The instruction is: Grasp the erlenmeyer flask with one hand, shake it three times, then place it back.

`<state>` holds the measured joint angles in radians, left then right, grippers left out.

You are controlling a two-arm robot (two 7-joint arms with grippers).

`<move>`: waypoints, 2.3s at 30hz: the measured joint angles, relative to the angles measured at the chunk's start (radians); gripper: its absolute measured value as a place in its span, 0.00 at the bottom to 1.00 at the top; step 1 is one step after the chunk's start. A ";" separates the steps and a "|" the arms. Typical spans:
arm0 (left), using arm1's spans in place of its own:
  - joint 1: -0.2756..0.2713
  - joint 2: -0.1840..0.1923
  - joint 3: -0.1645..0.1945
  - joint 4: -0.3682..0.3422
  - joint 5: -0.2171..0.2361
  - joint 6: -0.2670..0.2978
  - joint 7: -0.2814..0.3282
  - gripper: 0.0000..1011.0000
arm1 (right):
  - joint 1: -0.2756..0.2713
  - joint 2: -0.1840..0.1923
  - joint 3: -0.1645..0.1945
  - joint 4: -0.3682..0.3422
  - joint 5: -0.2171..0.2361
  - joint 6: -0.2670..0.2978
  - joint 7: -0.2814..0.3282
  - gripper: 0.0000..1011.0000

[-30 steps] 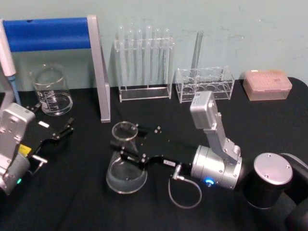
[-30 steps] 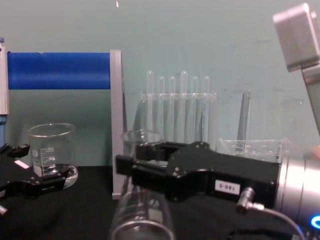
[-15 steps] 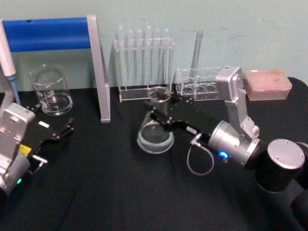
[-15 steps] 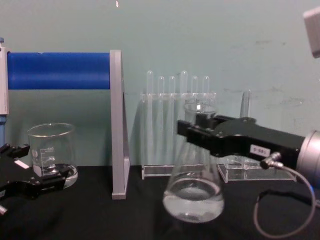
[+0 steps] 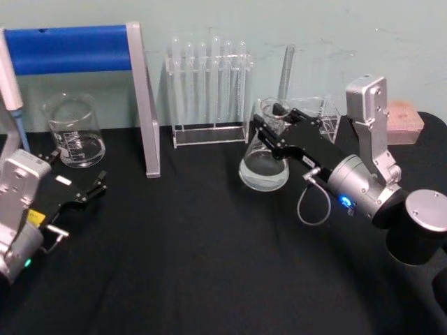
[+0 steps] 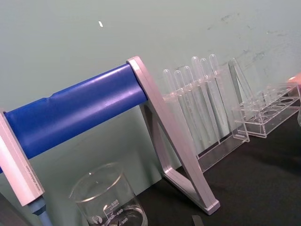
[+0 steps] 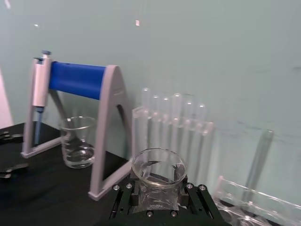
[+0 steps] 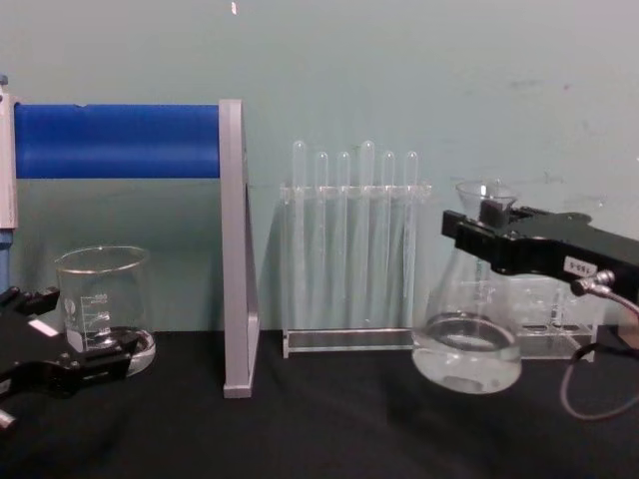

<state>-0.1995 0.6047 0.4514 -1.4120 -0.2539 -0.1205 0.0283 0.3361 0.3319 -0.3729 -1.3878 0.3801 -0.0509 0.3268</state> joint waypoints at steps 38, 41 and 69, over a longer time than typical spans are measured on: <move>0.000 0.000 0.000 0.000 0.000 0.000 0.000 0.99 | -0.051 -0.016 -0.092 -0.095 -0.042 0.046 0.169 0.45; 0.000 0.000 0.000 0.000 0.000 0.000 0.000 0.99 | -0.055 -0.010 -0.111 -0.108 -0.036 0.047 0.188 0.45; 0.000 0.000 0.000 0.000 0.000 0.000 0.000 0.99 | -0.041 0.041 -0.188 -0.136 0.016 0.029 0.225 0.45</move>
<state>-0.1996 0.6047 0.4514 -1.4120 -0.2539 -0.1205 0.0283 0.2953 0.3733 -0.5605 -1.5237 0.3966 -0.0221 0.5516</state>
